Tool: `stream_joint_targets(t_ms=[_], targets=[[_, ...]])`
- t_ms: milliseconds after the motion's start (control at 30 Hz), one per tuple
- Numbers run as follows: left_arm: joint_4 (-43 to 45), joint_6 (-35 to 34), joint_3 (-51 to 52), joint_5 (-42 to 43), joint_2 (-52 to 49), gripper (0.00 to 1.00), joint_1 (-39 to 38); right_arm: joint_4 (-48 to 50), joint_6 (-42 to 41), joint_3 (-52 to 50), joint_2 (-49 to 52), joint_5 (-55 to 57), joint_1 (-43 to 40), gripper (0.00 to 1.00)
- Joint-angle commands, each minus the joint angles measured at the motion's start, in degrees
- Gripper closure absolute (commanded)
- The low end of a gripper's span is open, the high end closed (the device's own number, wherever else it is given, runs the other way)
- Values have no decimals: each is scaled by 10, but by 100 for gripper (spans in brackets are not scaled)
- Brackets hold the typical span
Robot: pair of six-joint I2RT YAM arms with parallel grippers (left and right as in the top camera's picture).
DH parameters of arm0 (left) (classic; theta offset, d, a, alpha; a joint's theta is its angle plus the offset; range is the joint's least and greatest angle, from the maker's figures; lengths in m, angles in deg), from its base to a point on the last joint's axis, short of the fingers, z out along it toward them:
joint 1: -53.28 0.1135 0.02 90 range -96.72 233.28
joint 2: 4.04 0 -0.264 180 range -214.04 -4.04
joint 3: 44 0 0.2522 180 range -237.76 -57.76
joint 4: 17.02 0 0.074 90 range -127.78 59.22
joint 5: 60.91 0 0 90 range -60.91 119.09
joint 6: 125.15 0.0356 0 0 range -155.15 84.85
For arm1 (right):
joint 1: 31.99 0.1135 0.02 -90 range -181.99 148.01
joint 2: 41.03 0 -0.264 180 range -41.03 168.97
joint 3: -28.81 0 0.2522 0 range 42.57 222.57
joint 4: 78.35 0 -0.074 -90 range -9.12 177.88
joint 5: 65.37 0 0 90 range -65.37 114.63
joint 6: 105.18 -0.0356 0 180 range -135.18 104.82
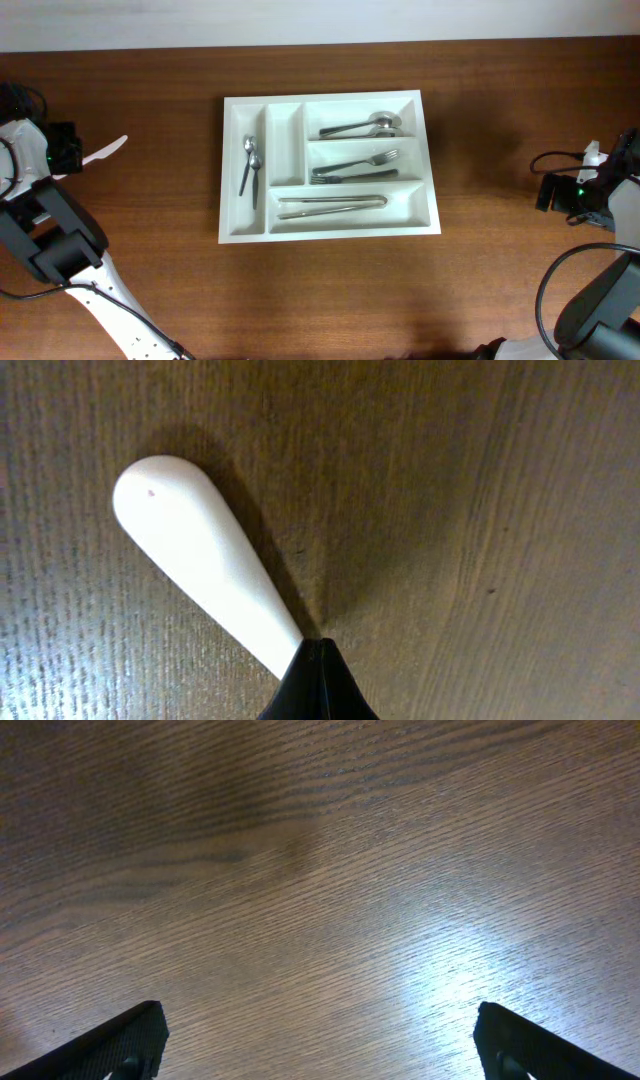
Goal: Pack container
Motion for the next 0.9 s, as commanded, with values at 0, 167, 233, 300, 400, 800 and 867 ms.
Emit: stream_joint_targets(t_ms=[0,167,233,300,400,800,867], targets=[[-7,10,8,2,-2,98,-1,1,2,0,3,-5,0,1],[-21,10,8,0,-2,98,-1,1,2,0,3,-5,0,1],[-22,19,9,0,-2,98,-1,1,2,0,3,-5,0,1],[-24,29,9,0,-2,98,-1,1,2,0,3,-5,0,1],[-27,29,9,0,-2,98,-1,1,2,0,3,-5,0,1],[8,55,9,34,-2,98,-1,1,2,0,3,-5,0,1],[16,57,9,49,-2,98,-1,1,2,0,3,-5,0,1]])
